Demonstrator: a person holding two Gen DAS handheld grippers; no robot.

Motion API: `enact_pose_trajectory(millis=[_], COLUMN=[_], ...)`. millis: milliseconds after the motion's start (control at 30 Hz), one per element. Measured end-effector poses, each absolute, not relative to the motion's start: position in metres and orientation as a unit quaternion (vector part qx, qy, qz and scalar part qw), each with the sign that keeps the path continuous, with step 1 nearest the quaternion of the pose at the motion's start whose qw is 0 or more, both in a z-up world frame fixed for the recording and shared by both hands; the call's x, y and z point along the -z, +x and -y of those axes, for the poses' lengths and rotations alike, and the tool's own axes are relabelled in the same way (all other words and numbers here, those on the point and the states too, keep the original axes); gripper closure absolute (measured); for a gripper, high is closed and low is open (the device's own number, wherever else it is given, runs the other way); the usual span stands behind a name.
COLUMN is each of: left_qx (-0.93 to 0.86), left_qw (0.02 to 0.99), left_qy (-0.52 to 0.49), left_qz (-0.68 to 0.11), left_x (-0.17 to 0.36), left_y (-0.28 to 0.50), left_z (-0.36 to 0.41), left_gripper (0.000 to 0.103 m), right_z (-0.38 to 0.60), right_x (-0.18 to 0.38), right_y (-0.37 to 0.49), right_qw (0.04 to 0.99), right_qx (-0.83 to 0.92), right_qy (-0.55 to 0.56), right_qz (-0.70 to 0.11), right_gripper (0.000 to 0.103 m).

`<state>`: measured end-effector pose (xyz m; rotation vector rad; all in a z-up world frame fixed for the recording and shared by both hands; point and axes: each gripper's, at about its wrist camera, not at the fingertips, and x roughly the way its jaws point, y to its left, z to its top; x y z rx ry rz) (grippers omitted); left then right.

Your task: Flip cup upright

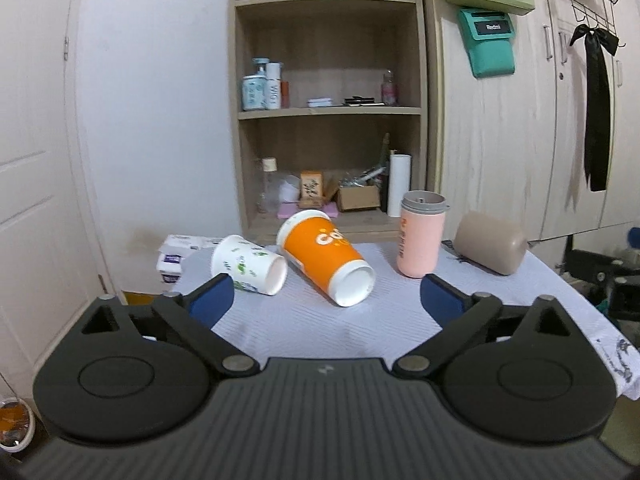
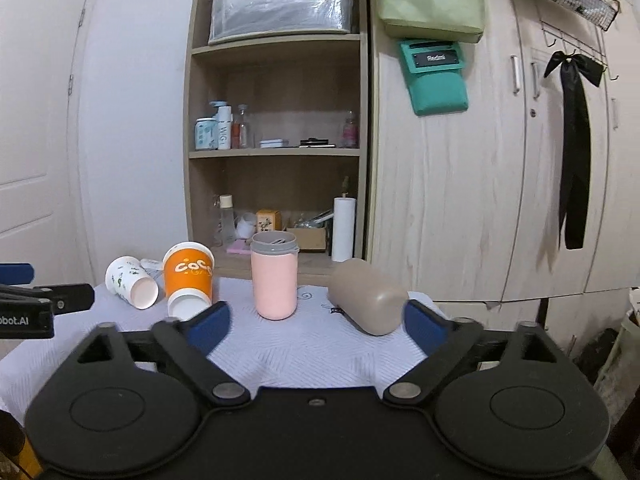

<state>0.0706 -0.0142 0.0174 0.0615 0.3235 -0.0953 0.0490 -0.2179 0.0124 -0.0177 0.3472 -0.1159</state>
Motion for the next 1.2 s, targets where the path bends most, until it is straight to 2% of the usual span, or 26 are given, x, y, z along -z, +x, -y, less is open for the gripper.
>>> enact_pose_trajectory(millis=[1200], left_qx=[-0.002], left_qw=[0.977], left_qy=[0.041], left_qz=[-0.21], left_x=[-0.006], left_y=[0.074], left_z=[0.001], left_gripper=[0.0], right_z=[0.199], right_x=[-0.01], right_y=[0.041], right_qw=[0.974], right_qx=[0.122], right_qy=[-0.006], right_qz=[-0.188], right_gripper=[0.0])
